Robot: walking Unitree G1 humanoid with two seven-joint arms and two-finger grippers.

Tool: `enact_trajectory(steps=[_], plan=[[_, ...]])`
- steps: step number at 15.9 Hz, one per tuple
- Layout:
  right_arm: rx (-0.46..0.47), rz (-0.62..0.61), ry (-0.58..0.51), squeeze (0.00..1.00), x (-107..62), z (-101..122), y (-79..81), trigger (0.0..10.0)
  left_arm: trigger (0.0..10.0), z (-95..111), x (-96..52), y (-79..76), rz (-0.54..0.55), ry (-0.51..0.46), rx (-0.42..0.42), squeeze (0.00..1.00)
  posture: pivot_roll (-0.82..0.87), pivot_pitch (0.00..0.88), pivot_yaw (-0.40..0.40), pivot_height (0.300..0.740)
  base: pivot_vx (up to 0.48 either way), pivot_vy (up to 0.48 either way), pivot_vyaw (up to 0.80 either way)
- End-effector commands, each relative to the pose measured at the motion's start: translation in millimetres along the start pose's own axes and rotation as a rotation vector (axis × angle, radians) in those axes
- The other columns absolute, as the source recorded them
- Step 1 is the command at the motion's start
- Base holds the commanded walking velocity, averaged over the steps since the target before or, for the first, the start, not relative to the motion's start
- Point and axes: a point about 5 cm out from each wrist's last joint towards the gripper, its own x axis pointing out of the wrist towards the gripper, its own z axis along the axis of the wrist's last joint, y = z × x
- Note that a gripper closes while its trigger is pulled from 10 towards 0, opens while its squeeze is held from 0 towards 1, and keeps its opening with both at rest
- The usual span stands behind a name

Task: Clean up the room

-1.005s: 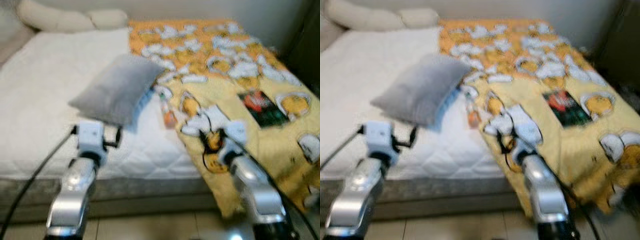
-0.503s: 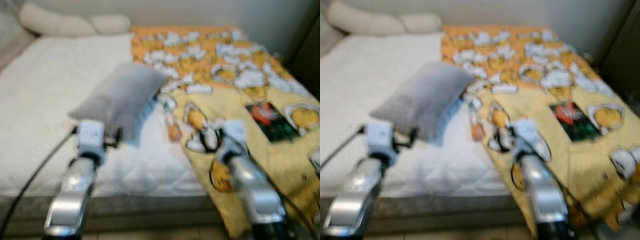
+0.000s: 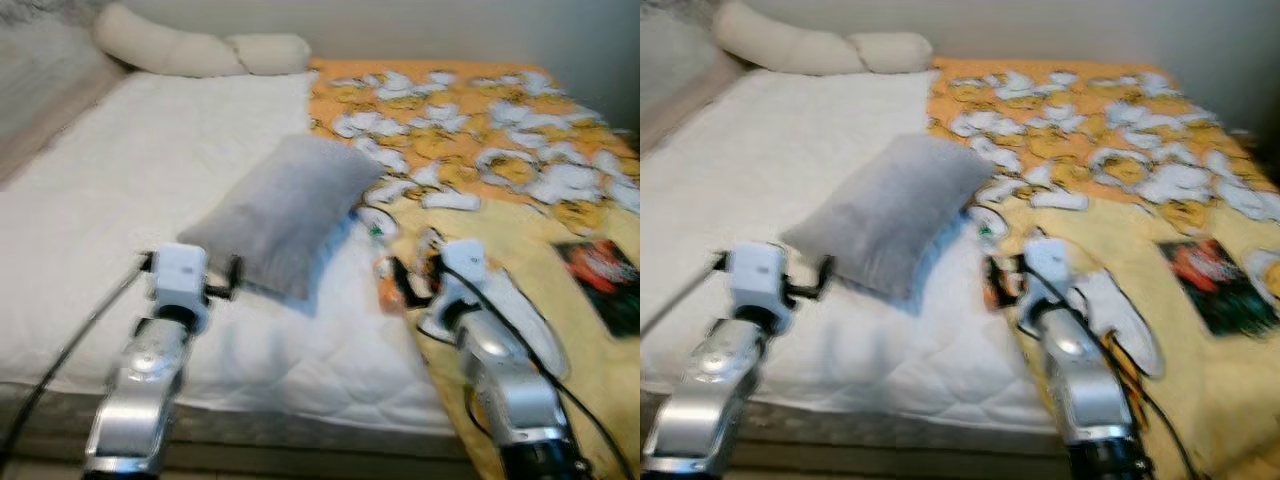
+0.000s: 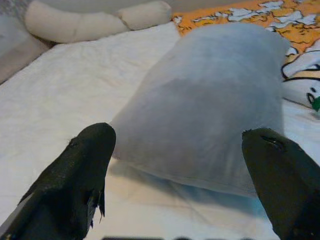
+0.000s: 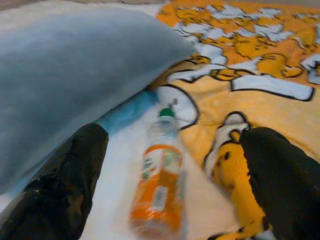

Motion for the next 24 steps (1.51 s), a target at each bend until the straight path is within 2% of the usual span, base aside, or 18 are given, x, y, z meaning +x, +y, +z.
enact_trajectory(steps=[1,3,5,7,8,9,10,15,19,20,21,22,23,24], plan=[[-0.009,-0.001,-0.008,0.00,2.7,6,2.0,10.0,10.0,3,-1.2,7.0,0.016,-0.004,0.023,0.00,-0.12,0.000,0.013,0.740,0.334,0.000,0.00],[-0.028,-0.027,0.024,0.00,5.7,8,-2.0,10.0,10.0,4,-0.9,5.4,-0.006,-0.009,0.036,0.00,-0.12,0.000,0.015,0.740,0.311,0.000,0.00],[-0.003,-0.072,0.111,0.00,13.3,5,-7.0,10.0,10.0,6,1.2,-2.0,-0.098,-0.012,0.042,0.00,-0.12,0.000,0.022,0.740,0.000,0.000,0.00],[-0.013,-0.099,0.192,0.00,26.3,-1,-13.9,10.0,10.0,11,4.8,-13.3,-0.226,-0.015,0.058,0.00,-0.12,0.000,0.030,0.740,0.000,0.000,0.00],[-0.046,-0.113,0.266,0.00,35.5,-7,-19.9,10.0,10.0,14,7.3,-19.6,-0.303,-0.017,0.067,0.00,-0.12,0.000,0.037,0.740,0.000,0.000,0.00],[-0.076,-0.114,0.362,0.00,46.4,-13,-27.1,10.0,10.0,18,8.0,-28.6,-0.437,-0.011,0.102,0.00,-0.12,0.000,0.037,0.740,0.000,0.000,0.00],[-0.085,-0.104,0.426,0.00,52.6,-16,-31.1,10.0,10.0,20,7.2,-32.4,-0.522,-0.001,0.131,0.00,-0.12,0.000,0.039,0.740,0.000,0.000,0.00],[-0.004,-0.101,0.558,0.00,62.1,-26,-43.6,10.0,10.0,27,2.3,-34.2,-0.697,0.022,0.171,0.00,-0.07,0.000,0.039,0.740,0.000,0.000,0.00],[0.032,-0.067,0.568,0.00,64.8,-29,-35.2,10.0,10.0,28,-2.4,-32.0,-0.736,0.040,0.203,0.00,-0.03,0.024,0.028,0.740,0.000,0.000,0.00],[0.029,-0.065,0.571,0.00,64.7,-30,-34.7,9.2,10.0,28,-2.8,-31.5,-0.737,0.042,0.204,0.00,-0.03,0.024,0.028,0.740,0.000,0.000,0.00],[0.023,-0.062,0.584,0.00,63.9,-34,-33.1,5.8,10.0,28,-4.7,-30.2,-0.742,0.052,0.196,0.00,-0.02,0.037,0.029,0.740,0.000,0.000,0.00],[0.020,-0.081,0.606,0.00,61.3,-39,-33.8,1.5,10.0,27,-6.5,-31.0,-0.749,0.058,0.188,0.00,-0.03,0.044,0.029,0.740,0.000,0.000,0.00],[0.024,-0.091,0.618,0.00,59.9,-42,-34.0,0.0,10.0,25,-7.5,-32.1,-0.756,0.063,0.188,0.00,-0.03,0.047,0.029,0.740,0.000,0.000,0.00],[0.030,-0.098,0.633,0.00,58.1,-46,-33.1,0.0,10.0,24,-8.8,-34.2,-0.764,0.066,0.186,0.00,-0.03,0.051,0.029,0.740,0.000,0.000,0.00]])
